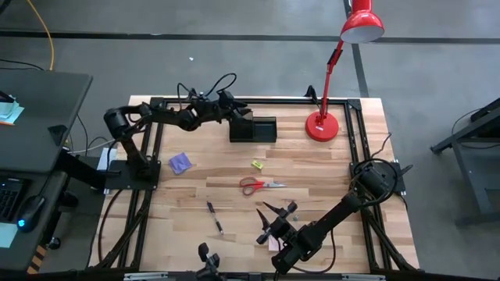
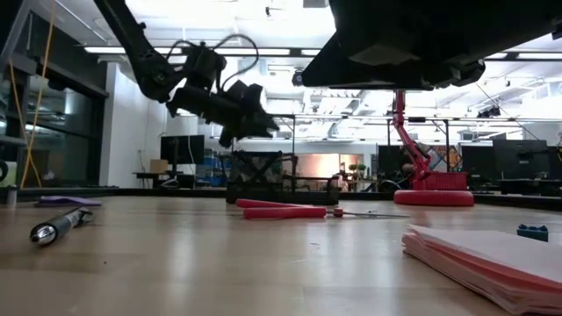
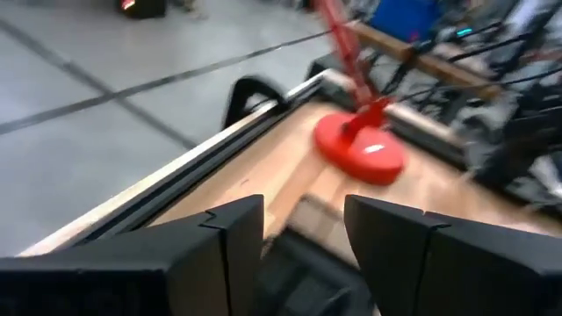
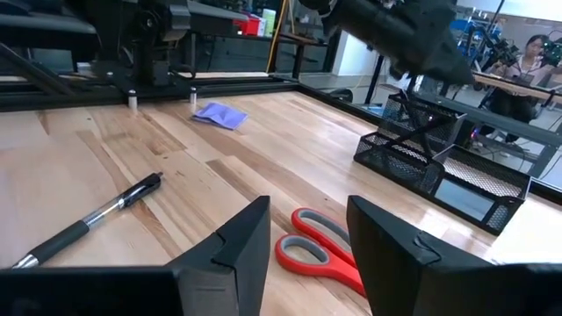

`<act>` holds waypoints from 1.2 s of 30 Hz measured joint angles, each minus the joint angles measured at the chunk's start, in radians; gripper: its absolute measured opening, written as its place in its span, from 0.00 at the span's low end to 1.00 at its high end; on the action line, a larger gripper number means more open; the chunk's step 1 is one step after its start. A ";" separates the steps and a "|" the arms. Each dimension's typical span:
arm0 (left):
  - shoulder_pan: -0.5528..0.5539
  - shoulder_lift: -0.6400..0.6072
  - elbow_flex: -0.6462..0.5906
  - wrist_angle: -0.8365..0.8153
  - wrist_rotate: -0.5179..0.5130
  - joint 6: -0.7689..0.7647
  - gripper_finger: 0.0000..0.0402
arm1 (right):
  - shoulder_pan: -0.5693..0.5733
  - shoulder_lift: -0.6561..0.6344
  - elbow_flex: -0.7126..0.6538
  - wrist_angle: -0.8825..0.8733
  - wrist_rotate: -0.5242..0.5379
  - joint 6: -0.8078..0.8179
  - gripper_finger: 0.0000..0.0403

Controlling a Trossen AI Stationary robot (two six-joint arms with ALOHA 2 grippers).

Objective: Pick and place office supplies into organizer
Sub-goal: Put the transparent pen into the desk organizer

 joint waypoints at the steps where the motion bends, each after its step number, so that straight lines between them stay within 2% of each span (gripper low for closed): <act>1: -0.005 -0.014 0.000 0.011 0.011 0.001 0.38 | 0.000 0.000 0.000 0.000 -0.002 0.002 0.36; 6: -0.009 -0.117 0.000 -0.016 0.033 0.005 0.38 | 0.000 0.000 0.000 -0.001 -0.008 0.010 0.37; 12: -0.022 -0.245 -0.004 -0.189 0.108 0.019 0.38 | 0.000 0.000 0.000 -0.002 -0.026 0.026 0.36; 17: -0.064 -0.362 -0.095 -0.199 0.069 0.109 0.38 | 0.000 0.000 0.000 -0.002 -0.026 0.029 0.37; 22: -0.118 -0.490 -0.225 -0.160 0.058 0.093 0.38 | 0.000 0.000 0.000 -0.001 -0.028 0.034 0.38; 29: -0.267 -0.655 -0.411 -0.056 0.014 0.006 0.38 | -0.010 0.000 0.000 0.008 -0.037 0.048 0.38; 36: -0.527 -0.750 -0.519 -0.011 -0.121 -0.006 0.38 | -0.049 0.000 0.000 0.046 -0.122 0.046 0.38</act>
